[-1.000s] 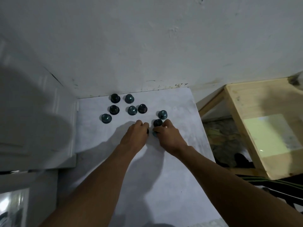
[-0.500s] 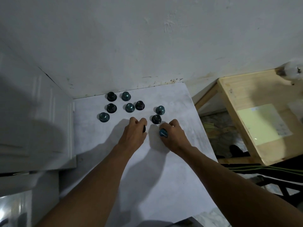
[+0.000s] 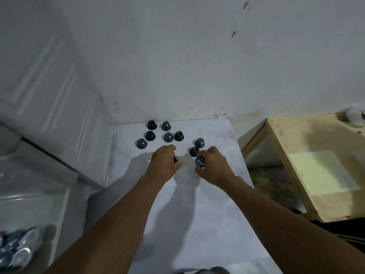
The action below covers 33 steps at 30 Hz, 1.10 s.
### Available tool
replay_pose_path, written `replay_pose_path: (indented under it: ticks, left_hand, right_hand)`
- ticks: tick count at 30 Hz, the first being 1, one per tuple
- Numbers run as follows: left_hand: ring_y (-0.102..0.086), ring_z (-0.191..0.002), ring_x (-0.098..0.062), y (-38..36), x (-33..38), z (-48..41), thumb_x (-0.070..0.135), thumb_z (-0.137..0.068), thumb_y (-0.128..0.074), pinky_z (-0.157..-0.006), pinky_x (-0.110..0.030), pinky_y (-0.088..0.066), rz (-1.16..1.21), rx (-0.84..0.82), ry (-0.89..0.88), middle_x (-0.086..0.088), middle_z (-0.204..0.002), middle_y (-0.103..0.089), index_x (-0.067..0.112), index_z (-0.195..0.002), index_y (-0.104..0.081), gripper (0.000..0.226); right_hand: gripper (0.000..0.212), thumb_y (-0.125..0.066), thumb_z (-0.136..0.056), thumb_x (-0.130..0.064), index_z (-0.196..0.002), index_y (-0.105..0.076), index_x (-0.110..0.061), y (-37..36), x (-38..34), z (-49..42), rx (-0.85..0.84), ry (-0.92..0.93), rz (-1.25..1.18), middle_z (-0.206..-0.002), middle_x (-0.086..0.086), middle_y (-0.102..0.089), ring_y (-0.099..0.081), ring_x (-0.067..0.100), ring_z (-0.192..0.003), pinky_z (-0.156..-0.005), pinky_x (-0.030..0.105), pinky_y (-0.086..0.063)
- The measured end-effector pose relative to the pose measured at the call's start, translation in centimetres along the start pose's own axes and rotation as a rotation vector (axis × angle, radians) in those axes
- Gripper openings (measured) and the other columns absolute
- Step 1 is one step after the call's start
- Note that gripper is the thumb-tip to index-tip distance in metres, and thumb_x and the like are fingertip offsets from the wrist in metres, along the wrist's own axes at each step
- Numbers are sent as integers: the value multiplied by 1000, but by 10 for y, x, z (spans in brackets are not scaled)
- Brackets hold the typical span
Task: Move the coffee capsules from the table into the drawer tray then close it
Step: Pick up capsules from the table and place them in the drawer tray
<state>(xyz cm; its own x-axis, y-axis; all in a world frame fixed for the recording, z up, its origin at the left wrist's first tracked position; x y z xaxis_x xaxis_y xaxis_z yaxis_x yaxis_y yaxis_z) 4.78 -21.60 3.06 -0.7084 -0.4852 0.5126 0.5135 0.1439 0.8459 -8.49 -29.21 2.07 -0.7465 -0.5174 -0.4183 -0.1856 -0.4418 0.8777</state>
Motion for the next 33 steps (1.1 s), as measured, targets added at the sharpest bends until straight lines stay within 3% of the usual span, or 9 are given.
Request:
replay_pose_path:
  ticks: [4, 9, 13, 15, 19, 22, 26, 30, 33]
  left_hand:
    - [-57, -97, -26, 28, 4, 40, 20, -78, -69, -76, -28, -43, 15, 116, 113, -12, -106, -58, 6, -109, -60, 35]
    - [-57, -93, -19, 60, 10, 104, 20, -77, -73, -76, -25, -44, 46, 270, 194, -9, -110, -60, 10, -115, -60, 41]
    - [-57, -100, -24, 91, 4, 164, 26, -75, -77, -84, -30, -45, 9, 387, 246, -9, -110, -62, 12, -115, -61, 46]
    - [-59, -97, -24, 105, -5, 191, 23, -75, -77, -80, -28, -44, 17, 436, 294, -9, -108, -64, 11, -111, -62, 41]
    - [-61, -92, -22, 134, -26, 245, 19, -76, -74, -71, -21, -37, 7, 528, 370, -6, -104, -66, 12, -107, -64, 33]
    - [-61, -83, -22, 157, -49, 280, 16, -74, -72, -67, -24, -39, -15, 580, 413, -7, -94, -69, 13, -95, -67, 22]
    - [-59, -96, -27, 183, -84, 319, 15, -77, -68, -79, -32, -45, -87, 634, 435, -11, -103, -63, 11, -104, -66, 27]
    - [-58, -106, -26, 205, -122, 353, 14, -82, -68, -93, -30, -45, -74, 647, 463, -12, -119, -59, 10, -121, -59, 40]
    - [-57, -108, -25, 228, -162, 380, 16, -83, -70, -95, -29, -43, -78, 633, 466, -10, -122, -58, 10, -126, -57, 46]
  right_hand:
    - [38, -62, -83, -25, -119, -60, -13, 28, -24, 22, 55, 143, 35, -126, 11, -51, -58, 29, -101, -82, 28, -43]
    - [31, -61, -82, -24, -108, -61, -9, 38, -52, 60, 101, 283, 72, -110, 11, -56, -53, 26, -104, -75, 27, -39]
    - [23, -59, -83, -19, -100, -59, -5, 43, -91, 99, 120, 407, 54, -104, 15, -56, -51, 28, -99, -69, 26, -31]
    - [18, -58, -82, -19, -94, -57, -6, 41, -114, 115, 112, 483, 49, -104, 15, -57, -52, 27, -98, -67, 25, -29]
    - [23, -60, -83, -19, -100, -60, -4, 35, -169, 145, 117, 612, 29, -100, 15, -57, -52, 28, -96, -69, 26, -32]
    - [23, -61, -82, -20, -98, -61, -4, 24, -212, 165, 110, 675, 4, -99, 16, -56, -54, 30, -94, -69, 25, -34]
    - [29, -61, -83, -21, -108, -62, -6, 6, -267, 194, 112, 769, -12, -102, 15, -55, -55, 29, -93, -77, 30, -46]
    - [26, -62, -84, -22, -106, -62, -7, -17, -313, 209, 121, 771, -24, -102, 14, -55, -56, 28, -92, -73, 28, -41]
    - [28, -63, -84, -21, -109, -62, -7, -40, -355, 221, 130, 750, -62, -105, 14, -54, -57, 28, -92, -79, 29, -44]
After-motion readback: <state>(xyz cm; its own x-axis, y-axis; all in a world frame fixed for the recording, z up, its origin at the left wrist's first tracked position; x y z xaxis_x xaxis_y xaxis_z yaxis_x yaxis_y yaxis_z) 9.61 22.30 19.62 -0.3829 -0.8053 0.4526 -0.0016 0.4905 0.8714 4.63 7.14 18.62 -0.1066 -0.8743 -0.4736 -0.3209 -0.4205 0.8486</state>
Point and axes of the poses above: each hand's wrist, its own z-axis away from the middle knuckle, its own y-axis out of the back of the hand, x = y × z, the point moved 9 cm from there along -z, towards the middle knuckle
